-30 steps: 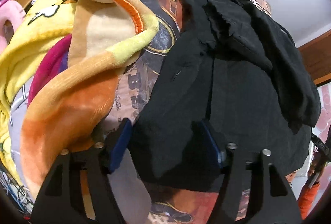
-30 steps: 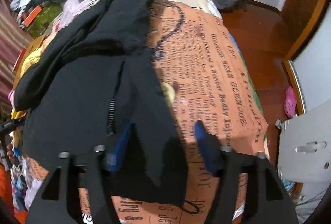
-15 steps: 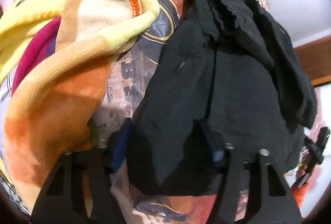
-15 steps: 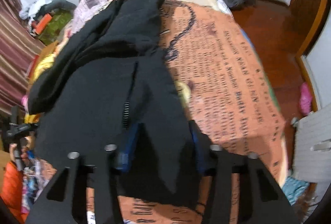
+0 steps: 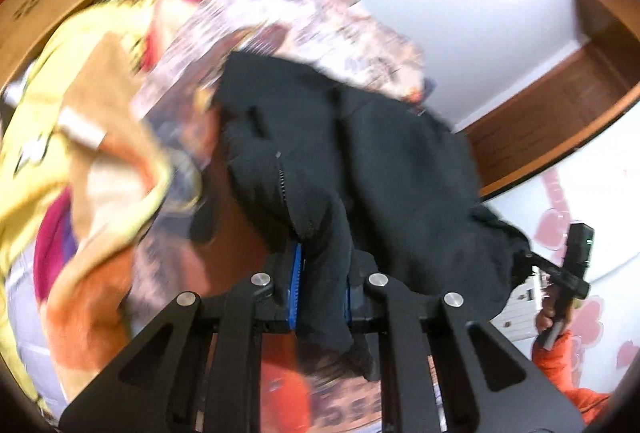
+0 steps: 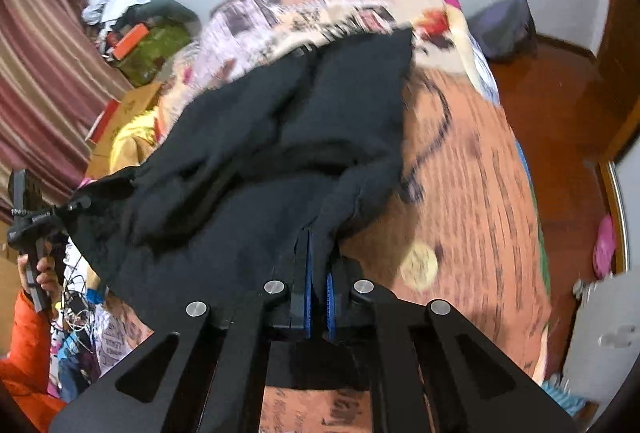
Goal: Fold large clothes
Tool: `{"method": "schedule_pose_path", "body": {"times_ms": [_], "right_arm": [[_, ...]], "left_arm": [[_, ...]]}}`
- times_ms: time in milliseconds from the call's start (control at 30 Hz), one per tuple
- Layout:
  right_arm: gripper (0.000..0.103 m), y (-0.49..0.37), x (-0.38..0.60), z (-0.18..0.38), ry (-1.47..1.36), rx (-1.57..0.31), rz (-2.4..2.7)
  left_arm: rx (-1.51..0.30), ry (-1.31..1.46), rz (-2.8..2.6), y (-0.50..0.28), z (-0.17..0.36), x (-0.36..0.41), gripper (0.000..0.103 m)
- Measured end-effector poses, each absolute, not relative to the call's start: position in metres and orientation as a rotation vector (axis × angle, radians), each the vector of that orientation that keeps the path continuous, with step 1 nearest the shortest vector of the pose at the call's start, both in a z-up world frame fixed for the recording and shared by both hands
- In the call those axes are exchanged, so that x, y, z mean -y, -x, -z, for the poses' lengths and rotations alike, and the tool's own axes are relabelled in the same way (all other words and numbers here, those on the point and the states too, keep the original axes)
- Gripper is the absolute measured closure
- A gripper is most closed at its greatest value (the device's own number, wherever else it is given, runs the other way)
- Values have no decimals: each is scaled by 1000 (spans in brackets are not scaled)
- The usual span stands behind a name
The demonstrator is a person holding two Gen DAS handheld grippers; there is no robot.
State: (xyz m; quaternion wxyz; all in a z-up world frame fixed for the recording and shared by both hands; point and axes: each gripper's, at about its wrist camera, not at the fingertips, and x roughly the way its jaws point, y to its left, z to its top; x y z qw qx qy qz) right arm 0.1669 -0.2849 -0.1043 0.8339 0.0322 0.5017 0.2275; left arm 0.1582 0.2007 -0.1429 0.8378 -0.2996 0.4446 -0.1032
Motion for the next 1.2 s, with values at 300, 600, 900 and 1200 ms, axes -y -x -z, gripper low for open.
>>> {"method": "schedule_pose_path", "body": {"times_ms": [300,600,900,1200], "right_arm": [[99,-246,281,68,-140,-976,-485],[99,-340,283,117,-152,-1037,-377],[99,-390,300,178,-282,-1146,-390],[93,-380,299,166,-178,-1150,-396]], "left_arm": [[-808,763,269,-228,96,-226,89],[-778,864,80,-311,147,-281,89],[-957,777,-23,-387,245,-286,87],[-1021,733,-47,-384,272,-264,84]]}}
